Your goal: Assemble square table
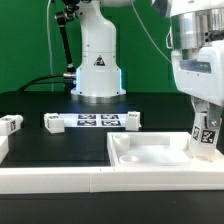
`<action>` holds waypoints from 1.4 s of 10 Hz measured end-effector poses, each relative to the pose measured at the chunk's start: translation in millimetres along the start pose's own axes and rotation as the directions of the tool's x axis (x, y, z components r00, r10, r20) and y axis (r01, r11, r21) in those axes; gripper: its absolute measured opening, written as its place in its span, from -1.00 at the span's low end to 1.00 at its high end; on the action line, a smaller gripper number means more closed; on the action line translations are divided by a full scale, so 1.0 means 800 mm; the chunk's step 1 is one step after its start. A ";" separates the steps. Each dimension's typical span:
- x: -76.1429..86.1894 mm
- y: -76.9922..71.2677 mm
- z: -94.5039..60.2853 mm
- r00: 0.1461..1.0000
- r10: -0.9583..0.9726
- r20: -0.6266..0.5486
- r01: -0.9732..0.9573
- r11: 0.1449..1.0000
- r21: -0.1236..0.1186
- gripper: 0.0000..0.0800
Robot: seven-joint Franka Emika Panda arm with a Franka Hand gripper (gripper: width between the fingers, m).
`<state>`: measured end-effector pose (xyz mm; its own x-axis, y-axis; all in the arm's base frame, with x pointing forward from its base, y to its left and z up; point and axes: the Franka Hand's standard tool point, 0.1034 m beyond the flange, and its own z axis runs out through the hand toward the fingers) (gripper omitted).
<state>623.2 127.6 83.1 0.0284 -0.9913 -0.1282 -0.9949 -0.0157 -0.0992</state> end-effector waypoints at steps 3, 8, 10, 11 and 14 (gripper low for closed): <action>-0.001 0.001 0.001 0.996 -0.092 0.001 0.092 0.996 -0.005 0.40; 0.001 0.002 0.001 0.857 -0.514 0.008 0.515 0.857 -0.020 0.62; 0.001 0.002 0.001 0.775 -0.632 0.010 0.632 0.775 -0.018 0.62; 0.001 0.002 0.001 0.733 -0.680 0.010 0.680 0.733 -0.023 0.62; 0.005 0.006 0.001 0.442 -0.897 0.013 0.895 0.440 -0.079 0.62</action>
Offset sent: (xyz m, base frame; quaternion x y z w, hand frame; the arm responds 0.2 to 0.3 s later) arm 0.0010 -0.0045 0.0017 -0.0472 0.0022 -0.1763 0.9832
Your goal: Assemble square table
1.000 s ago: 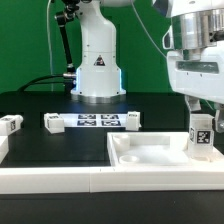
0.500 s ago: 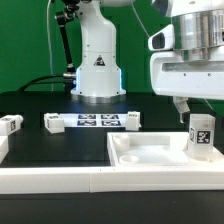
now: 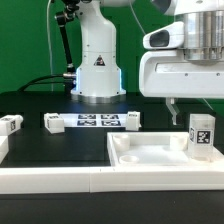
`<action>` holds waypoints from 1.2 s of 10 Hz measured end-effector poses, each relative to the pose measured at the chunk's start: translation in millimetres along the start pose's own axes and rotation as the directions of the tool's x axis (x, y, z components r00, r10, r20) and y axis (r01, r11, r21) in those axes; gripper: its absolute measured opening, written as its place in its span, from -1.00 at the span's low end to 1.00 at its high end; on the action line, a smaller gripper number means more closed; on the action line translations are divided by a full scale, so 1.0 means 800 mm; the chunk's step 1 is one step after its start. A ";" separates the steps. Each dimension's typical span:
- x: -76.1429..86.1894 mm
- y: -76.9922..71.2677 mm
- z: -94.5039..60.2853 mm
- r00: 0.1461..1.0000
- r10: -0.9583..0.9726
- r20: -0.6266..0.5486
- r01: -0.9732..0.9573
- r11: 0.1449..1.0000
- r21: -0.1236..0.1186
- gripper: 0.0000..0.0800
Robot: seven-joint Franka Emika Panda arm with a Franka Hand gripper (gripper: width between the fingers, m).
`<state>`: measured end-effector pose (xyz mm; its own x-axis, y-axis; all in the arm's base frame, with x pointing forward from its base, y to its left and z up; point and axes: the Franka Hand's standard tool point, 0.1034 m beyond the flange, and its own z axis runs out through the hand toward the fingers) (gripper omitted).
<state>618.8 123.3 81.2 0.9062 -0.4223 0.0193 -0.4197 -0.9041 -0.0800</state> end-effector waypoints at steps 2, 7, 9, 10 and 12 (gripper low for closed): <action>0.002 0.002 -0.001 0.980 -0.199 -0.003 0.199 0.980 -0.007 0.62; 0.002 0.003 0.000 0.912 -0.409 -0.001 0.409 0.912 -0.009 0.62; 0.002 0.003 0.000 0.913 -0.407 -0.001 0.407 0.913 -0.009 0.31; 0.002 0.003 0.000 0.913 -0.407 -0.001 0.407 0.913 -0.009 -0.07; 0.003 0.004 0.000 0.922 -0.387 -0.001 0.387 0.922 -0.009 -0.28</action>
Offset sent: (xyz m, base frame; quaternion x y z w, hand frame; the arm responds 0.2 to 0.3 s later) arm 0.0028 -0.0013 0.0025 -0.0188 0.0023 -0.1480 0.9888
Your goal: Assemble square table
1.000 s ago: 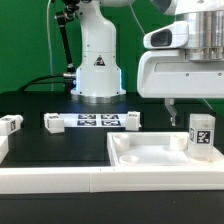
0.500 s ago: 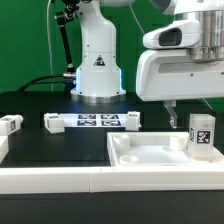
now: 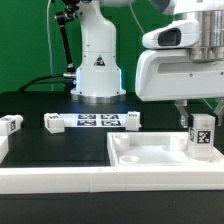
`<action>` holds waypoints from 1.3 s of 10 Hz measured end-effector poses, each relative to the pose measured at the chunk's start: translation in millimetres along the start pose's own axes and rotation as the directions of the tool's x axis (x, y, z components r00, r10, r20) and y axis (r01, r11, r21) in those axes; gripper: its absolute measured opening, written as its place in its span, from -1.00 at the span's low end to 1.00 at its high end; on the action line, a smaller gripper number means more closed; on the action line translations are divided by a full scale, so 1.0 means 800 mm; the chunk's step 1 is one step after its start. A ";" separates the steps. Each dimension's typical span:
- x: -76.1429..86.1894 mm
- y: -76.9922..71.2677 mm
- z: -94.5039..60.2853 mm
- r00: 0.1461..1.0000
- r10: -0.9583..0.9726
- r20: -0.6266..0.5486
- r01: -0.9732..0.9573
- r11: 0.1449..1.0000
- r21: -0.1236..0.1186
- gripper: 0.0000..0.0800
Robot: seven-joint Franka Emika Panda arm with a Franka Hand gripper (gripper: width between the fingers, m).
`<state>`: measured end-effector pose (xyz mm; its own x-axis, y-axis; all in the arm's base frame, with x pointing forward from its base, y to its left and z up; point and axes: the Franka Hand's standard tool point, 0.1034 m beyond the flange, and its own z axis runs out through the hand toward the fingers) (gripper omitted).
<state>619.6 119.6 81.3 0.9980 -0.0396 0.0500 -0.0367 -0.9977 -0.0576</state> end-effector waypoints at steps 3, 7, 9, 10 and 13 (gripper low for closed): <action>-0.001 0.000 0.000 0.984 0.176 -0.013 -0.175 0.984 0.016 -0.28; -0.001 0.000 0.001 0.843 0.537 -0.021 -0.536 0.843 0.051 -0.27; -0.001 0.000 0.001 0.735 0.678 -0.005 -0.676 0.734 0.062 -0.27; -0.001 0.000 0.001 0.670 0.742 0.006 -0.741 0.668 0.067 -0.27; -0.001 -0.003 0.002 0.468 0.883 0.030 -0.883 0.465 0.066 -0.27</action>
Offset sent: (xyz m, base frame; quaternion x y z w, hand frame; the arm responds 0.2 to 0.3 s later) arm -0.0150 0.0000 -0.0039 0.0125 0.0063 0.2860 0.9581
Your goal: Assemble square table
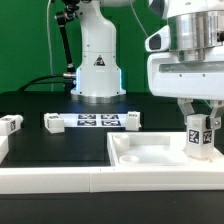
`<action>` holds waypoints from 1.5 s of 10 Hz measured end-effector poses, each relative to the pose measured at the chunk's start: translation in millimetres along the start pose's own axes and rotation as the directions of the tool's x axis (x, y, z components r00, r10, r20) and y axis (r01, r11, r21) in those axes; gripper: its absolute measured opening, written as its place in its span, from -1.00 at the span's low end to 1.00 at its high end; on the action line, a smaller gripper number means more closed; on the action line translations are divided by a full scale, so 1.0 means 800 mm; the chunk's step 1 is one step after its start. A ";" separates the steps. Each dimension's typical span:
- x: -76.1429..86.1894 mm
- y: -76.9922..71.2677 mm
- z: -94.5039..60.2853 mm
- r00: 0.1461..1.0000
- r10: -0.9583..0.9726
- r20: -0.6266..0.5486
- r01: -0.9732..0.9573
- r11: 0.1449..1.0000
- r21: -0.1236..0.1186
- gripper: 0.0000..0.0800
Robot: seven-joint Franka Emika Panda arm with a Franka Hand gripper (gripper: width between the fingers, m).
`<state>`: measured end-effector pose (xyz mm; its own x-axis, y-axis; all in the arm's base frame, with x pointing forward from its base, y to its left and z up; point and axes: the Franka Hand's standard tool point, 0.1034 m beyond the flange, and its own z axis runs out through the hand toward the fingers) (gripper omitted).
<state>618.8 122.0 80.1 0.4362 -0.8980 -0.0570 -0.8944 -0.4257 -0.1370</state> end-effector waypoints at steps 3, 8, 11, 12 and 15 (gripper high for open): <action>-0.003 -0.001 0.000 0.976 0.218 0.011 -0.218 0.976 0.003 -0.27; -0.004 -0.001 0.001 0.973 0.231 0.018 -0.231 0.973 0.005 -0.26; 0.001 -0.001 0.001 1.000 0.020 0.015 -0.020 1.000 0.005 0.55; 0.004 0.000 0.001 0.997 -0.077 0.012 0.077 0.997 0.009 0.61; 0.004 0.000 0.001 0.958 -0.285 0.009 0.285 0.958 0.011 0.62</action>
Offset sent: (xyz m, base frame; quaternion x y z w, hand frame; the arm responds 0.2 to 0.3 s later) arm -0.0023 0.0008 -0.0014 -0.0102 0.0011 0.2099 0.9777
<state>620.2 119.2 79.4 0.6742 -0.7381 -0.0249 -0.7317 -0.6630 -0.1583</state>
